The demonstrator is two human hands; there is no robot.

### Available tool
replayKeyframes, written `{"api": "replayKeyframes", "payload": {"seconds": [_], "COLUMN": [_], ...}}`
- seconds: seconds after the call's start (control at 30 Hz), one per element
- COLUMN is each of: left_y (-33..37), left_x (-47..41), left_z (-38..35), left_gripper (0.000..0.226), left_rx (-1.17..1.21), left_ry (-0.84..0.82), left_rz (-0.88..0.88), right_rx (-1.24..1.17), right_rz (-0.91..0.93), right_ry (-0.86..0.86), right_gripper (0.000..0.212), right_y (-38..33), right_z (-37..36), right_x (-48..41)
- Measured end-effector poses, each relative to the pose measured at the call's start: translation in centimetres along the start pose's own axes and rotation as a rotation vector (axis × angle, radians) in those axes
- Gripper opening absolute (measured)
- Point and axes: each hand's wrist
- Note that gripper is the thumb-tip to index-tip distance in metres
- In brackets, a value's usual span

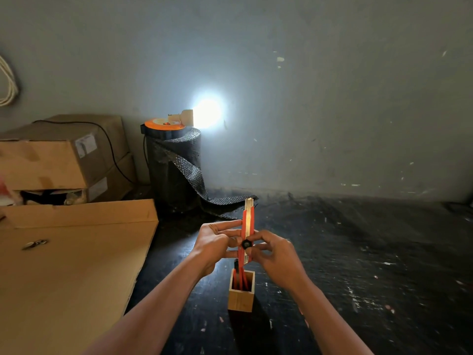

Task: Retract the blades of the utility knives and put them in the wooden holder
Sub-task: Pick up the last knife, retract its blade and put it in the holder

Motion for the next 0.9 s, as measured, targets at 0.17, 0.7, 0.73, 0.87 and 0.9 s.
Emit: {"api": "replayKeyframes", "payload": {"seconds": [0.17,0.7,0.73,0.87,0.9], "left_y": [-0.2,0.7,0.7,0.8,0.8], "left_x": [0.1,0.5,0.5,0.5,0.6], "left_z": [0.1,-0.1,0.0,0.2,0.3], "left_gripper": [0.049,0.045,0.046,0.047,0.047], "left_rx": [0.004,-0.014,-0.015,-0.003,-0.002], "left_ry": [0.020,0.059,0.056,0.055,0.047], "left_rz": [0.006,-0.086,-0.088,-0.096,-0.100], "right_rx": [0.020,0.050,0.047,0.019,0.021], "right_rz": [-0.016,0.006,-0.009,-0.006,0.015], "right_ry": [-0.012,0.098,0.111,0.101,0.091], "right_gripper": [0.022,0.024,0.021,0.031,0.033], "right_y": [-0.1,-0.1,-0.1,-0.1,-0.1], "right_z": [-0.4,-1.8,-1.9,-1.9,-1.9], "right_x": [0.3,0.4,0.3,0.2,0.2]}}
Point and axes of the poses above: each hand's wrist, its own x-axis away from the middle knuckle, its own z-axis out of the back of the hand, y = z × x, and after that the axes turned 5 degrees about z, right-handed
